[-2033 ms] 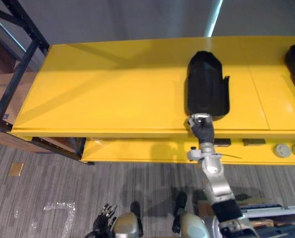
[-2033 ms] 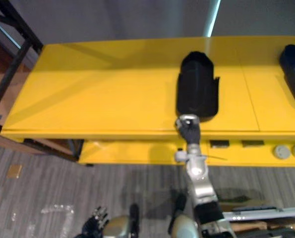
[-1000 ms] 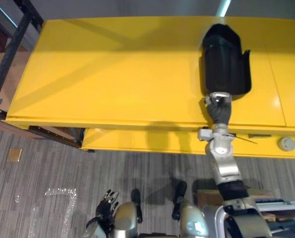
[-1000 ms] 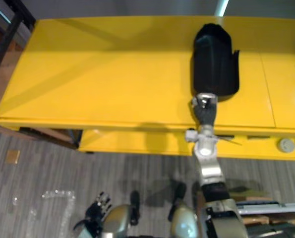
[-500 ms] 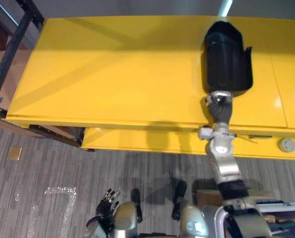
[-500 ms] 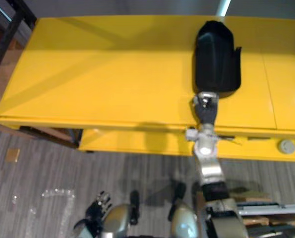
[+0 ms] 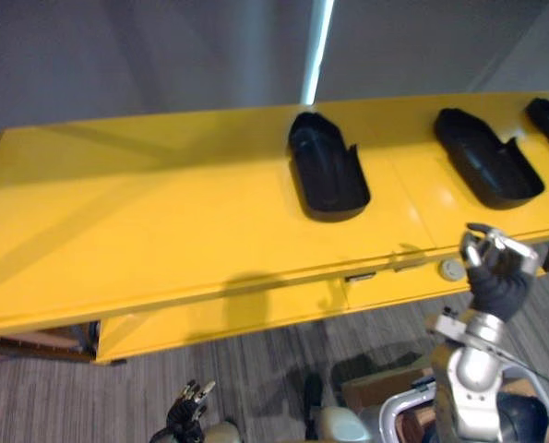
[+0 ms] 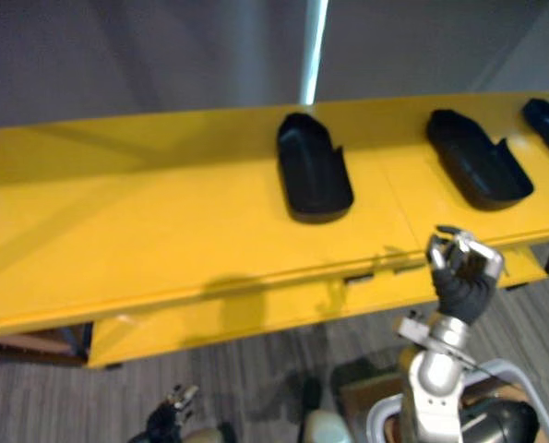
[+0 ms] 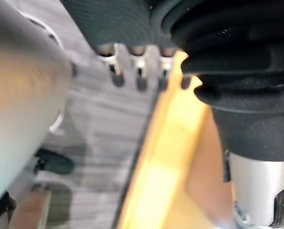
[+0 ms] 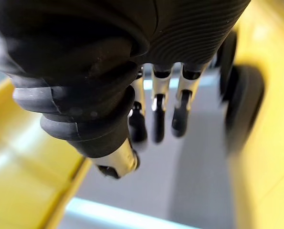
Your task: Walk over and take plastic housings, then place them on the shelf
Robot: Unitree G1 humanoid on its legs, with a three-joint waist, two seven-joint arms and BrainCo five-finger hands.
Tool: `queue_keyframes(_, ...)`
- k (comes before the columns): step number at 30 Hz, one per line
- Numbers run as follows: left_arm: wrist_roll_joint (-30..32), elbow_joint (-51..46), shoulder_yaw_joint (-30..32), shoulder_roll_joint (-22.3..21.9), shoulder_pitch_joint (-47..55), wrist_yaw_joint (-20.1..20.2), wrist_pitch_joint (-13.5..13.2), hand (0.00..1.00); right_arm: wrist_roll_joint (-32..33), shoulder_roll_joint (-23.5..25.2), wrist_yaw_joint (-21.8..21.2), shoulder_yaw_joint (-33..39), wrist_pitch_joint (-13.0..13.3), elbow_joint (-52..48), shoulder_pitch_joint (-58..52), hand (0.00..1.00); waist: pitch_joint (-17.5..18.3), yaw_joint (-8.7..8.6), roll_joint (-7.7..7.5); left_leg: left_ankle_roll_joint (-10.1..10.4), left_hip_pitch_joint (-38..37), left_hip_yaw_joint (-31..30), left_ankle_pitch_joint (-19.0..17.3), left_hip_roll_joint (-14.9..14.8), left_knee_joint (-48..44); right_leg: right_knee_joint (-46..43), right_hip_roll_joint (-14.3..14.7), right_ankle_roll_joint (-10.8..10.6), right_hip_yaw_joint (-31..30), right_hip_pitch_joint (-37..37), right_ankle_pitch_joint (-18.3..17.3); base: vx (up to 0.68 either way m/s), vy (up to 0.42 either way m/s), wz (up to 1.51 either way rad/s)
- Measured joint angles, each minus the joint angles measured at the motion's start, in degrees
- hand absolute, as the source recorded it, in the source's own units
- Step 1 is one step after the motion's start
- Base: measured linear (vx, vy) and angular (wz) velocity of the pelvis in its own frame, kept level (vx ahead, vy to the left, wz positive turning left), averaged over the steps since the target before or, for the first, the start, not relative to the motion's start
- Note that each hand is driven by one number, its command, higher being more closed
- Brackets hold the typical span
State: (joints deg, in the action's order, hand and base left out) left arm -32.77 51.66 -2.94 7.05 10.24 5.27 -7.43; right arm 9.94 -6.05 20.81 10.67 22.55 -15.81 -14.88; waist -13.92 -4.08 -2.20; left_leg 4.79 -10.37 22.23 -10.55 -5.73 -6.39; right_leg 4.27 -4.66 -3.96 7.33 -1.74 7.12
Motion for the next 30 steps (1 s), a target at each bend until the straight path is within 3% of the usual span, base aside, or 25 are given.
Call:
queue_keyframes(3,2.6,0.8,-0.2,-0.5,0.6,0.2,0.1,0.00,2.8,1.6,-0.7,2.4,0.0,4.5,-5.1,0.00,1.8,-1.56,1.61,0.3,-0.6,2.7,-1.2,-0.3,0.1,0.1,0.7,-0.3,-2.5,0.8,0.2,-0.09,-0.013,-0.40)
queue_keyframes(5,5.3,1.3,-0.4,-0.7,0.8,0.6,0.7,0.00,2.4,1.7,1.7,4.1,0.0,8.1,-7.0,0.00,2.7,-3.01,2.84,0.7,-0.7,5.5,-2.6,-0.8,0.1,0.3,1.7,-0.6,-4.9,1.9,0.7,-0.11,-0.018,-0.64)
queue_keyframes(10,11.0,2.6,-0.7,-0.2,0.9,1.0,2.4,0.00,2.9,1.7,3.9,11.1,1.4,14.8,-7.9,0.00,3.1,-5.74,3.57,1.6,-3.9,13.9,-3.9,-1.5,-0.1,0.3,4.2,-0.2,-12.4,3.4,2.2,-0.12,-0.041,-0.88)
queue_keyframes(13,13.9,3.7,-2.5,0.0,0.8,1.2,3.1,0.00,6.2,1.8,1.3,13.0,3.8,15.0,-10.1,0.00,3.5,-9.00,3.83,2.1,-4.9,16.5,-4.2,-1.9,-0.2,0.8,5.3,0.4,-14.5,3.8,2.5,-0.09,-0.065,-0.48)
queue_keyframes(16,17.1,3.7,-4.9,-0.1,-0.2,1.0,4.0,0.00,10.8,2.6,-4.3,12.4,4.8,14.7,-12.0,0.00,3.5,-9.81,4.07,2.7,-5.7,19.2,-4.5,-2.6,-0.4,0.8,6.2,0.8,-15.3,4.1,2.8,-0.06,-0.062,-0.35)
queue_keyframes(19,17.9,3.7,-6.4,-0.2,-1.3,0.8,4.2,0.00,11.8,2.4,-8.2,9.9,4.7,14.7,-10.8,0.00,3.5,-9.77,4.56,2.9,-5.5,19.1,-4.6,-2.8,-1.3,0.9,6.6,1.0,-15.5,5.2,3.0,-0.04,-0.060,-0.20)
queue_keyframes(21,17.3,3.7,-6.5,-0.3,-1.1,0.5,4.2,0.00,11.8,2.0,-10.5,6.6,4.7,14.9,-9.2,0.00,3.6,-9.17,4.49,2.5,-4.0,15.0,-4.5,-2.8,-5.1,0.8,6.9,1.3,-17.4,5.7,3.2,-0.01,-0.087,-0.43)
queue_keyframes(24,15.0,3.1,-4.6,-0.5,-0.8,-0.1,3.6,0.00,11.8,-1.5,-13.6,0.3,4.6,16.2,-2.7,0.00,3.0,-6.70,3.93,-3.3,2.5,1.3,-6.4,-2.3,-17.8,0.3,6.8,1.9,-22.8,6.4,3.6,0.04,-0.078,-0.82)
queue_keyframes(25,13.9,2.6,-4.2,-0.8,-0.6,-0.4,2.5,0.00,11.8,-3.2,-14.2,-1.1,4.6,18.4,0.6,0.00,2.9,-5.41,4.50,-5.9,4.4,-6.0,-8.8,-0.3,-19.7,0.3,7.1,2.2,-25.2,6.7,3.9,-0.02,0.114,-0.96)
queue_keyframes(26,12.9,2.2,-4.3,-0.8,-0.5,-0.4,1.7,0.00,11.8,-4.0,-14.3,-1.6,4.1,20.8,3.8,0.00,2.6,-4.28,5.21,-6.7,5.6,-10.8,-10.1,1.2,-19.9,0.3,7.7,2.5,-26.9,6.8,4.1,-0.05,0.141,-0.92)
queue_keyframes(27,12.7,2.1,-4.3,-0.8,-0.4,-0.5,1.3,0.00,11.8,-4.2,-14.3,-1.9,3.8,21.3,5.0,0.00,2.4,-3.88,5.69,-7.0,6.2,-12.4,-10.4,1.4,-19.5,0.2,8.1,2.5,-27.2,6.8,4.1,-0.11,0.155,-0.79)
queue_keyframes(29,12.7,1.3,-3.9,-0.7,0.0,-0.3,0.2,0.00,11.8,-4.5,-14.3,-4.0,3.4,20.8,7.8,0.00,2.3,-2.84,6.80,-5.1,6.2,-13.8,-13.7,1.2,-16.5,-1.4,9.9,2.5,-27.6,9.7,4.1,-0.16,0.171,-0.66)
queue_keyframes(30,12.5,1.5,-3.5,-0.6,-0.8,-0.2,0.0,0.00,11.9,-4.4,-14.5,-4.9,3.2,20.5,9.0,0.00,1.2,-2.30,6.58,-4.6,6.4,-12.7,-14.2,1.4,-15.6,-3.7,9.8,2.7,-26.0,11.5,3.9,-0.16,0.126,-0.51)
